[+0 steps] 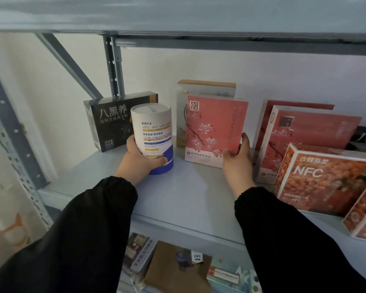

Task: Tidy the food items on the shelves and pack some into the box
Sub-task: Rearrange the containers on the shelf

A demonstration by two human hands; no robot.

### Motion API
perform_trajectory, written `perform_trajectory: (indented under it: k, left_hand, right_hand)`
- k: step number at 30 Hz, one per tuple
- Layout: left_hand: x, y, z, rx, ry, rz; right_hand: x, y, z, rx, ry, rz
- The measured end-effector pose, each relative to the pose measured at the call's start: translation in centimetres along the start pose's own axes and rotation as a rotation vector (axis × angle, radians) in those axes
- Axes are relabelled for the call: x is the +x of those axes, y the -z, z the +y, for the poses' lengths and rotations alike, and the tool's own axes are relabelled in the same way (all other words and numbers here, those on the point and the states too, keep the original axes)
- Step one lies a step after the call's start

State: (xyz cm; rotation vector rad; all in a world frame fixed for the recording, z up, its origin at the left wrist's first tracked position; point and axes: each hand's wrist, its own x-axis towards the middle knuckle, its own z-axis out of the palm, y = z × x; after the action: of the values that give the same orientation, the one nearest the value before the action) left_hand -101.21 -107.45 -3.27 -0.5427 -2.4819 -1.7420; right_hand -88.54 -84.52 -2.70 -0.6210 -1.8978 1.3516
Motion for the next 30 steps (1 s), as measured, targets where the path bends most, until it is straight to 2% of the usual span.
perform_trajectory:
  k: [8,12,17,20,25,27,30]
  left_hand:
    - [-2.6,1.0,0.5,-0.022,0.035,-0.050]
    - [-3.8,1.4,0.9,-0.007,0.043,-0.058]
    - [-5.2,2.0,1.3,-0.001,0.030,-0.084]
    - [-6.1,2.2,1.2,-0.021,0.002,-0.092]
    - [-7.5,1.4,1.9,-0.162,-0.063,-0.196]
    - [-8.0,0.4,2.5,-0.285,-0.092,-0.261]
    - [-8.7,-1.2,3.4,-0.434,-0.078,-0.300]
  right_hand:
    - [-1.9,0.5,-0.5,-0.208,0.078,0.045]
    - [-3.7,0.5,-1.2,-0.290,0.183,0.114]
    - [-4.8,0.6,-1.7,-0.210,0.288,0.134]
    - [-5.5,0.3,-2.5,-0.028,0.299,-0.104]
    - [-5.9,-1.2,-2.5,0.112,0.156,-0.568]
    - [-5.9,-1.5,-2.4,0.187,0.116,-0.662]
    - [-5.8,-1.5,-2.1,0.421,0.067,-0.711]
